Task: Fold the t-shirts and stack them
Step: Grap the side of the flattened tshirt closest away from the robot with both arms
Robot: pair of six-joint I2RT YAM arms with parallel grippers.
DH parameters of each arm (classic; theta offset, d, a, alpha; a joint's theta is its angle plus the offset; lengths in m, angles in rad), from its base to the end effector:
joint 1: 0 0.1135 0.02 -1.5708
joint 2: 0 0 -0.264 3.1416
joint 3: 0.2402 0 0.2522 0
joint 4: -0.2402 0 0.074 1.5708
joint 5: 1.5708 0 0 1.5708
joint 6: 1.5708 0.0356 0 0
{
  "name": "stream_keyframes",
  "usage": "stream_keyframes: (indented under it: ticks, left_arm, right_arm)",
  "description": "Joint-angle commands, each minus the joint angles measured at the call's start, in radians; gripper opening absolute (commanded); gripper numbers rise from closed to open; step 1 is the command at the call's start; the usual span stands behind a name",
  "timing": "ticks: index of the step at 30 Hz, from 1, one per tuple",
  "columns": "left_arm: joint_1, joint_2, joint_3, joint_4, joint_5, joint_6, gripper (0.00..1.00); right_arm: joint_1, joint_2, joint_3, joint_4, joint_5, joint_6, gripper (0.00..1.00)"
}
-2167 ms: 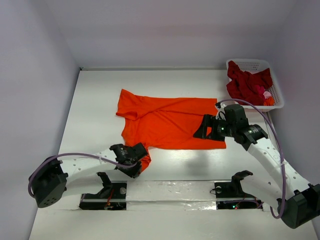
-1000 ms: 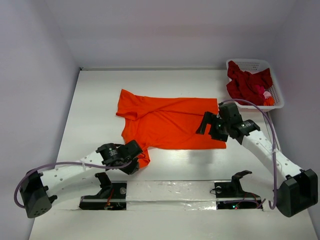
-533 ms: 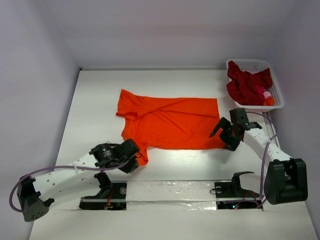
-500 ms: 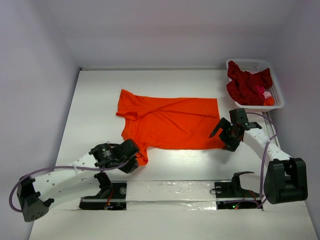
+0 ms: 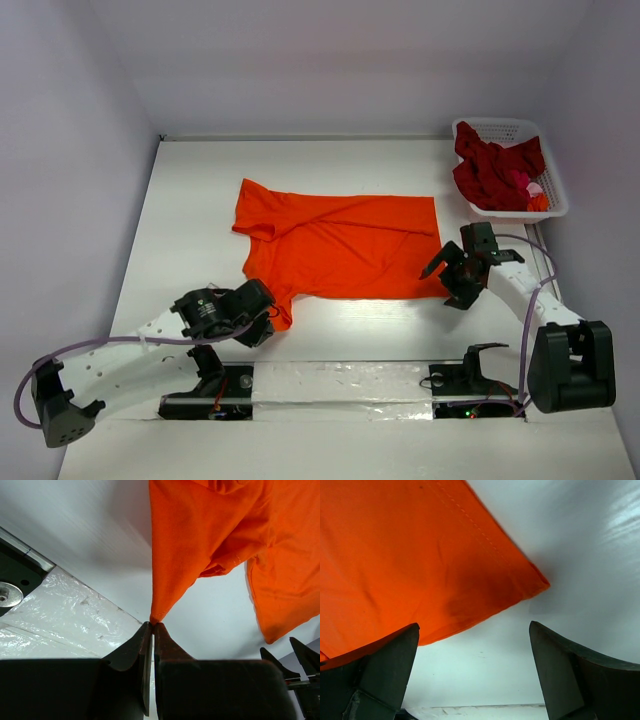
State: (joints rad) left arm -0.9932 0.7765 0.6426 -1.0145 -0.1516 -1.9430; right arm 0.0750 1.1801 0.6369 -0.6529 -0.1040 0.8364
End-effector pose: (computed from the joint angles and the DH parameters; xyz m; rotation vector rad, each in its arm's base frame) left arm 0.0740 -0.1036 0.2257 -1.3635 2.5490 -0.5939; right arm 0.1994 0.0187 0.1805 1.0247 2.6354 0.3680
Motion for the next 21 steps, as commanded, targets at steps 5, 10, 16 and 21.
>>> stream_keyframes:
  ticks: [5,10,16,21]
  left_arm:
    - [-0.004,-0.017,0.046,-0.03,-0.043,-0.151,0.0]
    - [-0.004,-0.042,0.031,-0.016,-0.028,-0.148,0.0]
    - [-0.004,-0.056,0.038,-0.027,-0.017,-0.126,0.0]
    - [-0.004,-0.068,0.051,-0.033,-0.023,-0.117,0.0]
  right_arm:
    - [-0.018,-0.033,-0.042,-0.037,-0.026,0.093,0.94]
    - [-0.018,-0.034,-0.066,0.004,-0.051,0.136,0.93]
    - [-0.027,-0.053,-0.051,-0.02,-0.03,0.167,0.91]
    - [-0.047,-0.047,0.007,-0.1,0.07,0.162,0.91]
